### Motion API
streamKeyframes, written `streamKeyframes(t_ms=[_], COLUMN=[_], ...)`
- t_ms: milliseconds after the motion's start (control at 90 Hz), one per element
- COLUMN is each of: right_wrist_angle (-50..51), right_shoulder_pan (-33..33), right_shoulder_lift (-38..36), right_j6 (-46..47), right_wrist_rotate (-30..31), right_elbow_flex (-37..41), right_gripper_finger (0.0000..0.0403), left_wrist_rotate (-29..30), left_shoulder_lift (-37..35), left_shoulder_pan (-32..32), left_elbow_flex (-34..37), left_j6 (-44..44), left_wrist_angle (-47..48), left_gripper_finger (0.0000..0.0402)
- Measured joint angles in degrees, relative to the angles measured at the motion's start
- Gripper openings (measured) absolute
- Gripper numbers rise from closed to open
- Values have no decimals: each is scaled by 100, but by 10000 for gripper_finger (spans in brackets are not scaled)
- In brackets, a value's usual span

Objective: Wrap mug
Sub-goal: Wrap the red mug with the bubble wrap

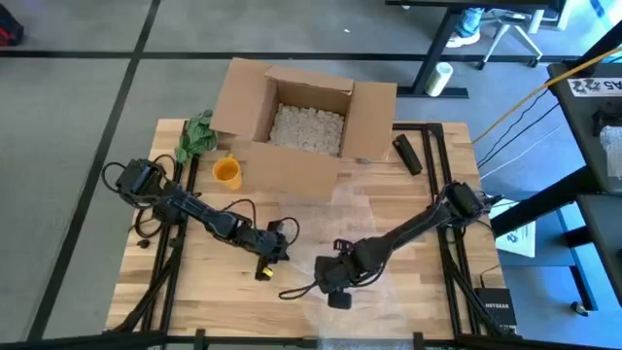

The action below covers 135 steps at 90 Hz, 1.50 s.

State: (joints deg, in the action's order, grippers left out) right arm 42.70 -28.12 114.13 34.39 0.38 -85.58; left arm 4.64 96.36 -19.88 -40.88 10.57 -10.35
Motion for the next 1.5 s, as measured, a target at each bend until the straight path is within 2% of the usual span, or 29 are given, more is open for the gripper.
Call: streamKeyframes(t_ms=[167,267,367,689,889,1067,1289,1500], right_wrist_angle=[34,78,83,83,81,81,79,79], right_shoulder_pan=[0,0,0,0,2,2,2,2], right_shoulder_lift=[-2,-2,-2,-4,-7,-9,-9,-13], right_j6=[-15,-15,-15,-15,-18,-18,-18,-20], right_wrist_rotate=[13,119,145,153,153,158,166,214], right_elbow_flex=[-13,-15,-15,-18,-18,-20,-20,-22], right_gripper_finger=[1,1,1,1,1,1,1,1], left_wrist_rotate=[-130,-669,-988,-537,-520,-527,-525,-503], left_shoulder_lift=[0,0,0,2,2,2,2,-48], left_shoulder_pan=[-30,-91,-129,26,31,7,5,4], left_elbow_flex=[0,-2,-2,-2,-2,-2,-2,-6], left_j6=[-199,-532,-287,-66,-24,-15,-190,-351], left_wrist_angle=[-180,-311,-419,-514,-726,-712,-710,-1023], left_gripper_finger=[0,1,19,122,148,121,12,1])
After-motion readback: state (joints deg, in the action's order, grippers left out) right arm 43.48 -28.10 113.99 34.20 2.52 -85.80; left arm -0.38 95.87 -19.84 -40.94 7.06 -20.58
